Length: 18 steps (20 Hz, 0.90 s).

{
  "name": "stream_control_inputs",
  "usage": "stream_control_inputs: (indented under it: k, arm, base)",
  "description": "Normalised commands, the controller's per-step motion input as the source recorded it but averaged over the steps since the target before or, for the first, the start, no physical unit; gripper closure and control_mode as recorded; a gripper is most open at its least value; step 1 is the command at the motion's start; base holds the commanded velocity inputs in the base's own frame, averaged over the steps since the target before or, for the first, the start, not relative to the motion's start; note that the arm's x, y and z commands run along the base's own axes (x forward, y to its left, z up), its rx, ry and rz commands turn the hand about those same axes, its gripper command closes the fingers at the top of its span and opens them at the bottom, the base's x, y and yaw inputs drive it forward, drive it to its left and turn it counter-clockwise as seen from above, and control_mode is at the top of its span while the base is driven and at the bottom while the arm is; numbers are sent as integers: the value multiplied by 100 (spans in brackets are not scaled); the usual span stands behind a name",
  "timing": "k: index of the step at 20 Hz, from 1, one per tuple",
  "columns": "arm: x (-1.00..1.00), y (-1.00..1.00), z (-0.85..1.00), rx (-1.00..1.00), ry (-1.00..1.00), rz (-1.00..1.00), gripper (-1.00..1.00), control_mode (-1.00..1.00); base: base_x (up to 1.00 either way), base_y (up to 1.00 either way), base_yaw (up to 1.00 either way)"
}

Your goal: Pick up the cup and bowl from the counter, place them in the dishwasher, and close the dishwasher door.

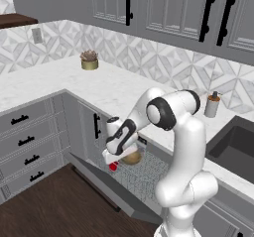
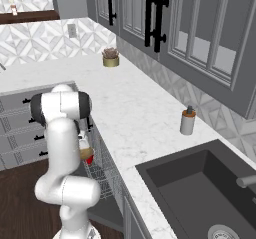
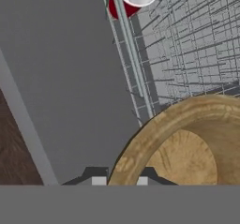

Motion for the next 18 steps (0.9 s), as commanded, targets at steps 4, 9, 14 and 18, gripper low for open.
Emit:
stream_control_inputs:
  k: [4, 9, 14, 18]
  arm:
    - [19, -31, -21, 0, 2, 0, 100, -100]
    - [34, -17, -48, -2, 3, 0, 100, -100]
    - [34, -23, -37, -1, 0, 1, 100, -100]
    - [34, -4, -49, -2, 0, 2, 100, -100]
  base:
    - [0, 0, 0]
    - [0, 0, 0]
    - [0, 0, 0]
    - [0, 0, 0]
